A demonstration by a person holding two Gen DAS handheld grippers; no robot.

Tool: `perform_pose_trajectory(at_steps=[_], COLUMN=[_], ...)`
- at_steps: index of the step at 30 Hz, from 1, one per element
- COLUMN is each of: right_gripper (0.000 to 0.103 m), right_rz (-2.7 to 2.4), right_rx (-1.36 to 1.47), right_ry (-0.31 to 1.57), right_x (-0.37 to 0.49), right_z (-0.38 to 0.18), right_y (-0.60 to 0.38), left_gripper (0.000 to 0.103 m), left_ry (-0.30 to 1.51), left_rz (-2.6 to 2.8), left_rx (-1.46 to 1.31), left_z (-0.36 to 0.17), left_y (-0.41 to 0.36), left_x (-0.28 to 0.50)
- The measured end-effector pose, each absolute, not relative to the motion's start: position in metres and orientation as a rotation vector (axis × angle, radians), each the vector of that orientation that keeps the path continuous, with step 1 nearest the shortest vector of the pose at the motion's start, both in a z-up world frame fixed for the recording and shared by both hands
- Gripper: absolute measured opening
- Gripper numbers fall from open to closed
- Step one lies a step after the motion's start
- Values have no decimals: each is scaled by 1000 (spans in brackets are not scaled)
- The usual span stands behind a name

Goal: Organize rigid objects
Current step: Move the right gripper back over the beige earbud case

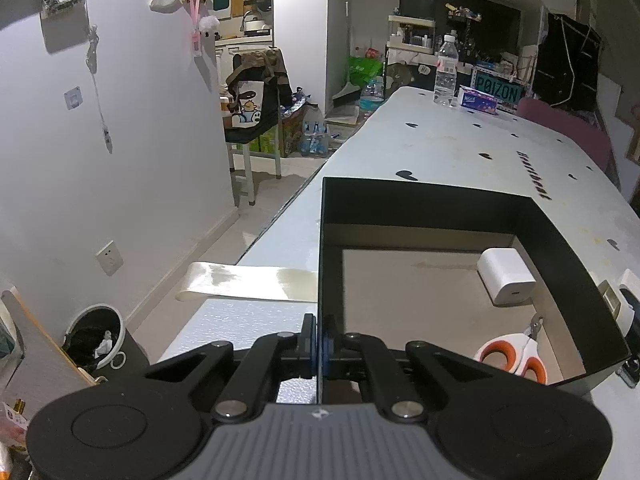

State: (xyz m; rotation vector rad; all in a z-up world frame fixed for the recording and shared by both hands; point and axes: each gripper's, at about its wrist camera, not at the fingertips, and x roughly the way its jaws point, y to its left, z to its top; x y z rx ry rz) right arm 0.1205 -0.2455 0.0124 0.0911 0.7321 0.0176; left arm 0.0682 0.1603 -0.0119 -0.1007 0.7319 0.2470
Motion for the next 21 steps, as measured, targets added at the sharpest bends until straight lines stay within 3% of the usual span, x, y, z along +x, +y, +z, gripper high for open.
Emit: perform_pose_trajectory(at_steps=[14,21], right_gripper=[79,66], right_rz=[174,90], right_rx=[99,60], right_ry=[782,792], right_x=[119,126], right_z=[-10,-16], right_y=[-240,-244], left_gripper=[3,3], left_ry=[737,732], left_rz=[268,267], left_rx=[-92,-87], left_z=[-9,-7], left_y=[150,147], left_x=[70,69])
